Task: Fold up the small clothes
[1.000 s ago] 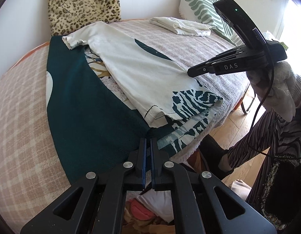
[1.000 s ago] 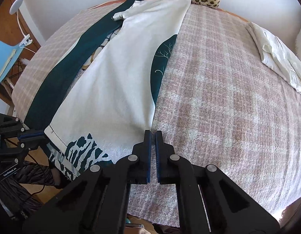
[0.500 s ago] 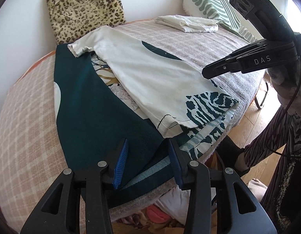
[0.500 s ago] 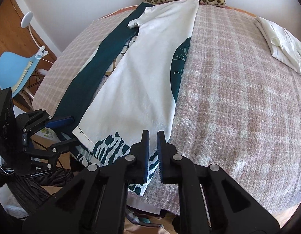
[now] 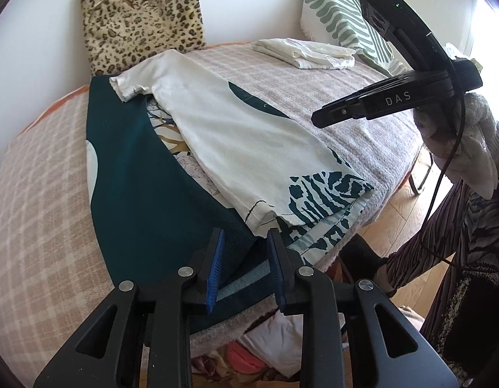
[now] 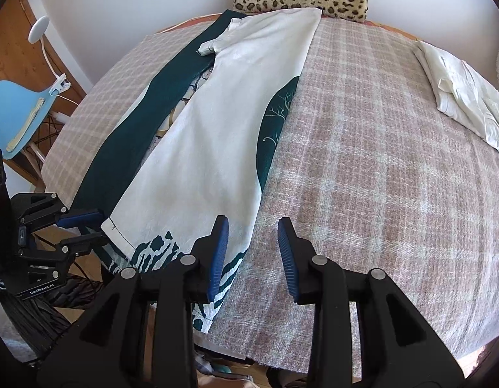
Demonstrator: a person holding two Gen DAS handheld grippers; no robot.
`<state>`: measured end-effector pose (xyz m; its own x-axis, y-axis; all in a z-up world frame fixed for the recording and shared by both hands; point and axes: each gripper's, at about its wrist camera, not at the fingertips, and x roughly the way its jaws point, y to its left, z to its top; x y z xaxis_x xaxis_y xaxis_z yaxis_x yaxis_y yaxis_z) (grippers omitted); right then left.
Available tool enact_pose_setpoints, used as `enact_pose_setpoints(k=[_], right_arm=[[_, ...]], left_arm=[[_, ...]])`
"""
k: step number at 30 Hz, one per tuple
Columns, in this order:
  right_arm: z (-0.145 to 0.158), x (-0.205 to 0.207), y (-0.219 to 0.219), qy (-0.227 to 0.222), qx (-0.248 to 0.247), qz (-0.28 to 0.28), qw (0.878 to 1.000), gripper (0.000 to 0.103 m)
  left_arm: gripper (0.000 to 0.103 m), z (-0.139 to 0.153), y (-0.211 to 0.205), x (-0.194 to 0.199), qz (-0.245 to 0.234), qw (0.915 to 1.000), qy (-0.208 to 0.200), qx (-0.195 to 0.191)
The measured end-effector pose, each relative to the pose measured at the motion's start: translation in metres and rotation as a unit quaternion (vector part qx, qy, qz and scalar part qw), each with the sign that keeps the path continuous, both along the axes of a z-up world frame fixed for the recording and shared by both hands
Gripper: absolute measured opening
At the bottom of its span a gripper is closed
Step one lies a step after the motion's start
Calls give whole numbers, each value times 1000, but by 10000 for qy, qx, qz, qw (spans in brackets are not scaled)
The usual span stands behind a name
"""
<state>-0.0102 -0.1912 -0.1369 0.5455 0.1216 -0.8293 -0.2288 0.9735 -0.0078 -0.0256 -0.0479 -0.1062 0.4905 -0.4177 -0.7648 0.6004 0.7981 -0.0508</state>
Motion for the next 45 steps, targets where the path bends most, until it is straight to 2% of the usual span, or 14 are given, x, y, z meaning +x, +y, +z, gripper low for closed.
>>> enact_pose_setpoints(k=[3,6,11,13,16,20,26,28,31,33,35,37,40,45], right_arm=[[9,19,-1,4,31,7,10000,34],[5,37,-2,173,59,4,9998,34],[-12,39,-12,531,324,-112,9980,34],[-16,32,-17,653,538,-119,9963,34],[-22,20,-26,778,837,-169,9933,34],[-26,9,-33,895,1223,-112,9884,34],[-37,-12,-43,1168,2016,-5,9725,34],[-44,-17,-44,1327,2327,39,9634,34],[-52,-19,-43,1421,2677,87,9529,34],[-53,-16,-38,1412,2726,124,9516,34],[-55,-17,-33,1427,2665,182,9530,26],[-57,-16,-25,1455,2560,181,9555,9],[-57,-17,-21,1467,2659,200,9526,6],[-36,-10,-18,1165,3089,231,9436,4]], left_arm=[[37,7,-2,-5,-31,9999,-99,-136],[38,10,3,-5,83,9993,89,-355],[49,20,39,-1,645,9955,137,-685],[49,21,61,5,930,9928,231,-724],[49,16,94,18,1353,9852,600,-864],[49,3,119,30,1571,9731,1209,-1174],[46,-26,119,34,1464,9425,2274,-1963],[46,-27,117,33,1403,9384,2333,-2129],[35,-27,112,32,1377,9387,2333,-2133],[13,-30,111,34,1358,9362,2441,-2131],[7,-31,108,36,1380,9383,2394,-2078],[5,-27,104,37,1296,9412,2333,-2071],[4,-17,103,39,1275,9401,2227,-2245],[3,-5,107,50,1312,9341,2114,-2560]])
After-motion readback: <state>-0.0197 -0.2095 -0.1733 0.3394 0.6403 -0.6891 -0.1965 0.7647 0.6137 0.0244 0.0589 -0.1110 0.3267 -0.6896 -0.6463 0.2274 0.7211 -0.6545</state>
